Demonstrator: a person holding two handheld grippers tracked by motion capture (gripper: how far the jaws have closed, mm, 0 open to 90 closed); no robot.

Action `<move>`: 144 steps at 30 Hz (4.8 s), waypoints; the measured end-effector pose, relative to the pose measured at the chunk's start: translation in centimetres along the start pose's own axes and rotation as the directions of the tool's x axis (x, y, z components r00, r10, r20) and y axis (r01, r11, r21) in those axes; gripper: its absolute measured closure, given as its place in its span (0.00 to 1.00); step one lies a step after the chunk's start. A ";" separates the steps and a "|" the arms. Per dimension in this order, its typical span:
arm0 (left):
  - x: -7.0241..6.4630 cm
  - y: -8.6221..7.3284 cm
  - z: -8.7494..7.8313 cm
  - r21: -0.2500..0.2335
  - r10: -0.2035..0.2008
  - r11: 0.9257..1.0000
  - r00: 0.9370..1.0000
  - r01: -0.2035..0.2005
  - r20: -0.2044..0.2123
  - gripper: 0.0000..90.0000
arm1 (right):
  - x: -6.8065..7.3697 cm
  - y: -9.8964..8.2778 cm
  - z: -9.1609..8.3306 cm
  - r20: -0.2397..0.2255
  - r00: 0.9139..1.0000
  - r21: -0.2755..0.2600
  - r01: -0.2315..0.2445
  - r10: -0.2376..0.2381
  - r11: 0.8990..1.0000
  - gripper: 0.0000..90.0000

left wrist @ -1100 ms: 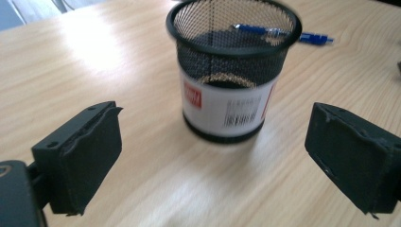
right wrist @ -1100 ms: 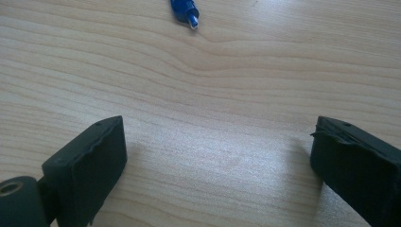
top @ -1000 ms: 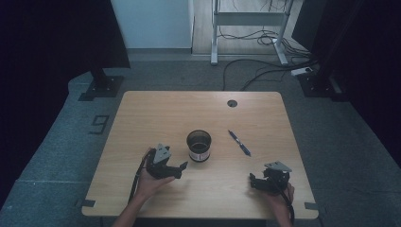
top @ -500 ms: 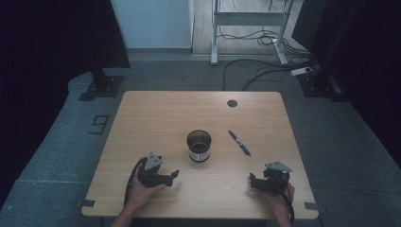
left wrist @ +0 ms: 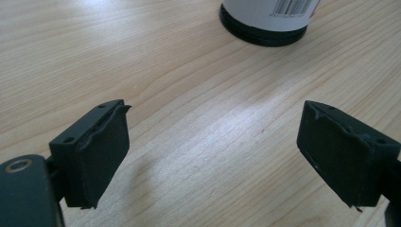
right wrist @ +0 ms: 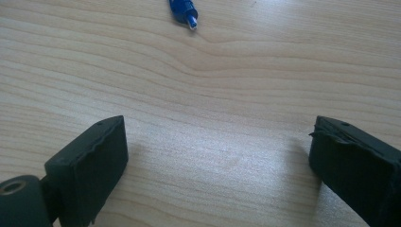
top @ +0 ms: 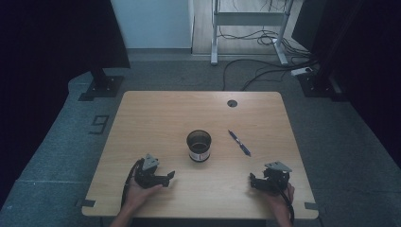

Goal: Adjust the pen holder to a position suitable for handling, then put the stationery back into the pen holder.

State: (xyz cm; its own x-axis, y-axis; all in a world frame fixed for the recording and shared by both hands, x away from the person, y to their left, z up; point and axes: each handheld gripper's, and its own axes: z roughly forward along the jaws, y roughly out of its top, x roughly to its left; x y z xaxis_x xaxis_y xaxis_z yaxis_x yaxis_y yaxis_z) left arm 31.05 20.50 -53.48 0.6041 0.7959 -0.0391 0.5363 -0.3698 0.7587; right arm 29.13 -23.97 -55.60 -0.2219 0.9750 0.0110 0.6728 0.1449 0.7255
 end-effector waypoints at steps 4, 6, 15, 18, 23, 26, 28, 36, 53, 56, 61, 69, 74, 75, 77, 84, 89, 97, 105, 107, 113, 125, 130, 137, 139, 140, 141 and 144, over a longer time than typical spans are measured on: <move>0.2 0.0 -0.2 -0.005 -0.006 1.000 1.000 0.006 -0.001 0.11 | 0.0 0.0 0.0 0.000 1.000 0.000 0.000 0.000 1.000 0.05; 0.2 0.0 -0.2 -0.007 -0.005 1.000 1.000 0.005 -0.001 0.11 | 0.0 0.0 0.0 0.000 1.000 0.000 0.000 0.000 1.000 0.05; 0.2 -0.1 -0.1 -0.005 -0.003 1.000 1.000 0.003 0.004 0.12 | 0.0 0.0 0.0 -0.010 1.000 -0.009 0.009 -0.009 1.000 0.08; 0.4 -0.1 -0.2 -0.013 -0.012 1.000 1.000 0.012 0.001 0.12 | 0.0 0.0 -0.1 -0.028 0.999 -0.017 0.028 -0.028 0.999 0.13; 0.4 -0.1 -0.3 -0.022 -0.011 1.000 1.000 0.010 -0.016 0.13 | 0.0 0.0 -0.1 -0.035 0.999 -0.019 0.038 -0.039 0.999 0.14; 0.4 0.0 -0.4 -0.025 -0.011 1.000 1.000 0.011 -0.015 0.13 | 0.0 0.2 -0.2 -0.043 0.998 -0.016 0.041 -0.042 0.999 0.20; 0.5 -0.1 -0.5 -0.023 -0.012 1.000 1.000 0.012 -0.017 0.13 | 0.0 0.4 -0.4 -0.053 0.998 -0.021 0.041 -0.042 0.999 0.22; 1.0 -0.3 -1.0 -0.030 -0.026 0.999 1.000 0.025 -0.017 0.13 | 0.3 2.8 -1.6 -0.074 0.997 -0.102 0.019 -0.026 0.995 0.22; 1.3 -0.4 -1.1 -0.025 -0.032 0.999 0.999 0.031 -0.013 0.14 | 1.2 7.0 -1.4 -0.066 0.998 -0.159 0.012 -0.022 0.987 0.19; 1.3 -0.4 -1.1 -0.026 -0.030 0.999 0.999 0.030 -0.012 0.14 | 1.3 7.5 -1.3 -0.071 0.997 -0.163 0.018 -0.030 0.987 0.20; 1.3 -0.3 -1.0 -0.022 -0.020 1.000 1.000 0.020 -0.013 0.14 | 2.0 8.7 -1.2 -0.089 0.994 -0.174 0.044 -0.060 0.984 0.24; 1.3 -0.3 -1.0 -0.019 -0.019 1.000 1.000 0.019 -0.009 0.14 | 3.1 11.0 -0.3 -0.115 0.989 -0.180 0.073 -0.094 0.981 0.27; 1.2 -0.3 -1.0 -0.019 -0.014 1.000 1.000 0.014 -0.010 0.15 | 3.5 11.9 0.6 -0.126 0.986 -0.174 0.089 -0.112 0.981 0.31; 1.2 -0.2 -1.0 -0.016 -0.014 1.000 1.000 0.014 -0.008 0.15 | 3.5 11.9 0.6 -0.126 0.986 -0.174 0.089 -0.112 0.981 0.31; 1.2 -0.2 -0.9 -0.014 -0.013 1.000 1.000 0.013 -0.005 0.15 | 3.6 12.3 1.0 -0.125 0.985 -0.164 0.095 -0.116 0.982 0.32; 1.1 -0.3 -0.9 -0.009 -0.009 1.000 1.000 0.009 -0.002 0.15 | 3.7 13.1 3.0 -0.140 0.984 -0.150 0.090 -0.112 0.985 0.38; 1.2 -0.3 -0.9 -0.010 -0.011 1.000 1.000 0.011 -0.001 0.15 | 3.8 13.2 4.4 -0.147 0.983 -0.126 0.093 -0.111 0.988 0.42; 1.2 -0.3 -1.0 -0.024 -0.014 1.000 1.000 0.014 -0.011 0.15 | 3.5 13.3 6.7 -0.152 0.985 -0.110 0.060 -0.076 0.992 0.45; 1.2 -0.3 -0.9 -0.017 -0.014 1.000 1.000 0.014 -0.004 0.15 | 3.4 13.3 8.5 -0.149 0.987 -0.113 0.034 -0.051 0.993 0.46; 1.1 -0.3 -0.9 -0.017 -0.015 1.000 1.000 0.015 -0.004 0.15 | 3.4 13.3 8.9 -0.147 0.988 -0.101 0.033 -0.048 0.994 0.46; 1.0 -0.4 -0.8 -0.009 -0.011 1.000 1.000 0.011 -0.005 0.15 | 3.8 13.9 10.0 -0.115 0.989 -0.073 0.080 -0.088 0.994 0.47; 1.0 -0.4 -0.7 -0.009 -0.011 1.000 1.000 0.011 -0.006 0.15 | 3.3 13.3 11.9 -0.104 0.992 -0.035 0.070 -0.073 0.997 0.55; 0.9 -0.4 -0.6 -0.003 -0.002 1.000 1.000 0.002 -0.002 0.15 | 3.3 13.1 12.5 -0.103 0.991 -0.018 0.086 -0.087 0.996 0.61; 0.9 -0.4 -0.6 -0.001 0.000 1.000 1.000 0.000 -0.002 0.16 | 2.9 13.3 12.6 -0.117 0.991 -0.007 0.069 -0.069 0.998 0.80; 0.7 -0.4 -0.6 -0.003 0.005 1.000 1.000 -0.005 0.000 0.16 | 2.8 13.4 12.5 -0.117 0.991 0.004 0.073 -0.072 0.997 0.85; 0.7 -0.4 -0.6 -0.003 0.005 1.000 1.000 -0.005 0.000 0.16 | 2.8 13.4 12.5 -0.117 0.991 0.004 0.073 -0.072 0.997 0.85; 0.7 -0.4 -0.5 -0.003 0.004 1.000 1.000 -0.004 0.001 0.16 | 2.8 13.5 12.5 -0.116 0.991 0.007 0.073 -0.072 0.997 0.86; 0.8 -0.5 -0.5 -0.001 0.003 1.000 1.000 -0.003 0.000 0.16 | 2.8 13.4 12.4 -0.141 0.987 0.003 0.084 -0.082 0.996 0.87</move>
State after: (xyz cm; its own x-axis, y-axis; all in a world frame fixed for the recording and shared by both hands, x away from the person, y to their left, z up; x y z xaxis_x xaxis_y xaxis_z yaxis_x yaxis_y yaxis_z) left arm 30.98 21.56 -53.52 0.6055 0.7950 -0.0365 0.5341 -0.3719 0.7592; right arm 46.34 -17.23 -54.37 -0.3736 0.9263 0.0480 0.6542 0.2265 0.7216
